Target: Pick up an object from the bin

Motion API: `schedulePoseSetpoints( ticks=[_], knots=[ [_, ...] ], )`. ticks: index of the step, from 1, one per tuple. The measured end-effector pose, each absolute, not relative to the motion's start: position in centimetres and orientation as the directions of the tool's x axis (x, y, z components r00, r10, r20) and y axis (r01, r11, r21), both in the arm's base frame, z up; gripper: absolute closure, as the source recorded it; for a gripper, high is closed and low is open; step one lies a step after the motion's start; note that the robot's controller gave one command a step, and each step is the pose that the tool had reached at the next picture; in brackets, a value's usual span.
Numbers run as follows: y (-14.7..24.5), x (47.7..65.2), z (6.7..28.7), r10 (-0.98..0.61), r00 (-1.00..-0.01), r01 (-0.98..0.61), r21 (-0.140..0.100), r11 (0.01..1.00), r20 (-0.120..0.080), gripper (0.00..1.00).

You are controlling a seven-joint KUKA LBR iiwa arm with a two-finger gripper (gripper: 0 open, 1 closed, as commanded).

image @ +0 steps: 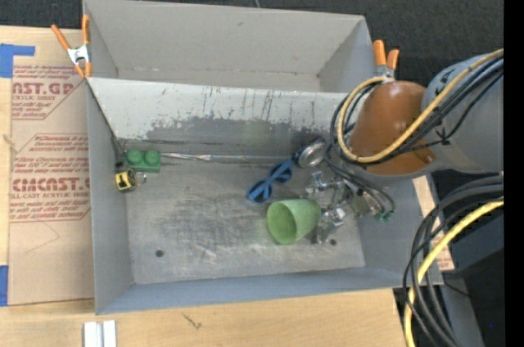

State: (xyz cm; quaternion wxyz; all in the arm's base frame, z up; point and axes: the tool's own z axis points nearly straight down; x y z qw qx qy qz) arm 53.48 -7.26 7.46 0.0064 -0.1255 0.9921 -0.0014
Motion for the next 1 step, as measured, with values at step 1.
schedulePoseSetpoints(
  ticks=[1],
  knots=[
    [-6.61,51.43,20.15,-0.303,-0.953,-0.303,-0.003,0.953,-0.008,1.00]
  ],
)
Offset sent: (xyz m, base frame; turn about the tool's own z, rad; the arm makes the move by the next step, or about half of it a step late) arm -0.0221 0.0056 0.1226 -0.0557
